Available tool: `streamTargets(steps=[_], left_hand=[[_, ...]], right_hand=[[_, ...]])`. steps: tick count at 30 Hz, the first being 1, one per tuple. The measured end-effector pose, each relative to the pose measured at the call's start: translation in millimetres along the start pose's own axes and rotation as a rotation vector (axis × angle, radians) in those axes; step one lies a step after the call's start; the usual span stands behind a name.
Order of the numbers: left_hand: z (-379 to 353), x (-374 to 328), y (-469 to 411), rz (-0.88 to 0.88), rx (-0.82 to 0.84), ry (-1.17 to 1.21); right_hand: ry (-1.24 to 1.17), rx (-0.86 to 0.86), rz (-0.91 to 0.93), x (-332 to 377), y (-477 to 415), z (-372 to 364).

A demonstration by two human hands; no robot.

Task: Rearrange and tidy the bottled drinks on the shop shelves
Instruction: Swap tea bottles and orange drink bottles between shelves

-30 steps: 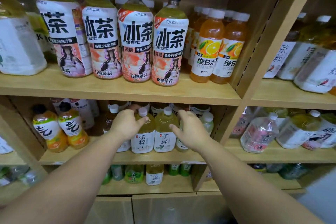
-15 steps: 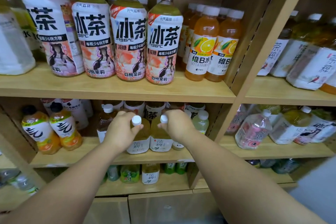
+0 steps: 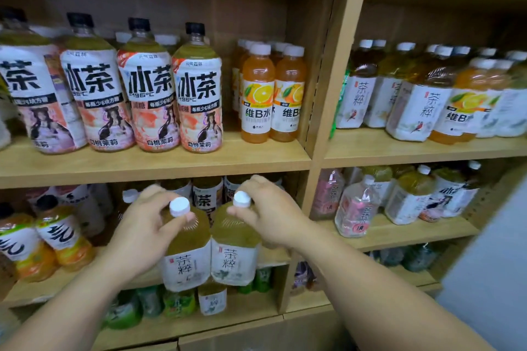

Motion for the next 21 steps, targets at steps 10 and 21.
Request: streamTargets(steps=[10,21], left_hand=[[-5,-167,-17,-0.105,-0.075,0.067],[-77,-325,-79,-0.088,-0.237,0.136]], right_hand=[[-0.134,-0.137,0.155,-63,71,135],[-0.089,-0.310,0.125,-195,130,285]])
Point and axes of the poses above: each hand's wrist, its own y-axis away from the middle knuckle, its own z-axis out of the back of the hand, x = y × z, the point moved 2 cm from there along -y, towards the middle knuckle, and after that the axes turned 3 degrees about x, right-handed, at the moved point
